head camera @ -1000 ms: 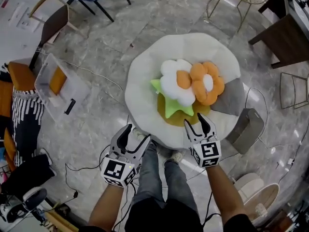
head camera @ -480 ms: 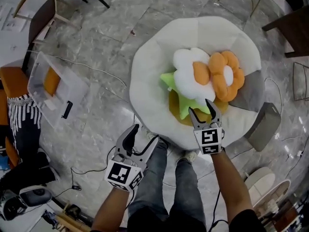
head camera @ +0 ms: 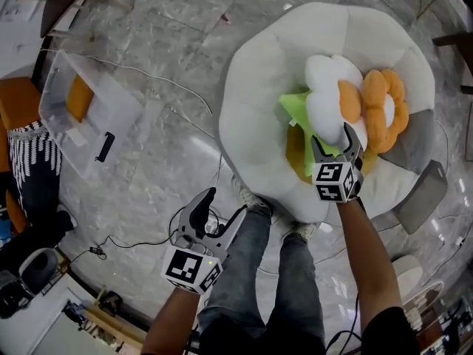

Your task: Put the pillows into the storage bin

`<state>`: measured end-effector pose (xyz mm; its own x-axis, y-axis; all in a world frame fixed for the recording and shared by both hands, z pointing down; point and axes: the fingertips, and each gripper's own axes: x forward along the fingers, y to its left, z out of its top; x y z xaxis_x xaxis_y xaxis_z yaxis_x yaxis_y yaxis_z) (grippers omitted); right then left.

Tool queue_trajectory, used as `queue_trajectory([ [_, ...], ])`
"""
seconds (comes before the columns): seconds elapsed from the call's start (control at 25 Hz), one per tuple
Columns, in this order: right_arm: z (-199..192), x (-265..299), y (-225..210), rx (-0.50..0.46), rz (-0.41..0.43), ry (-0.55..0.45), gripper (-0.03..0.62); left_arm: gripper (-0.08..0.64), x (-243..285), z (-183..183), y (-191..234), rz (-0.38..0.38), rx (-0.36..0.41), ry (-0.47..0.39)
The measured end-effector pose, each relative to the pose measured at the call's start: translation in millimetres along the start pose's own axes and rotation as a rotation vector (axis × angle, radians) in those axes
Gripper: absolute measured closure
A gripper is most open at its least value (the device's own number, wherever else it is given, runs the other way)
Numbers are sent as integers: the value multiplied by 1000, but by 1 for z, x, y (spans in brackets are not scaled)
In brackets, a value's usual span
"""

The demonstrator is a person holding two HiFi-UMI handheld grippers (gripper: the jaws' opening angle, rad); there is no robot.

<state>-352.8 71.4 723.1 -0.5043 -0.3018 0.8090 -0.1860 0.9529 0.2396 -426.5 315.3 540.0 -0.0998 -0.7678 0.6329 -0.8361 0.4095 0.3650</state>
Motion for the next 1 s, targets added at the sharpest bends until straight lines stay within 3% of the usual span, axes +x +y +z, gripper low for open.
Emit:
queue_trajectory([
  [0.24,-17,20,0,33,8,103,215,241,-5,-10,14,36,-23,-13],
  [0.36,-12,11,-5,33,1,103,329,241,-5,-9,8,33,-40,-18],
  [0.44,-8,-2,-11,65,1,97,370,242,-7,-7,-1,24,-48,-19],
  [0.6,4,-37,-21,132,19,37,428,245,-12,-1,-25,2,-45,-15],
  [1.0,52,-181,-40,259,100,-181,446,250,-31,45,-101,-55,34,-67],
])
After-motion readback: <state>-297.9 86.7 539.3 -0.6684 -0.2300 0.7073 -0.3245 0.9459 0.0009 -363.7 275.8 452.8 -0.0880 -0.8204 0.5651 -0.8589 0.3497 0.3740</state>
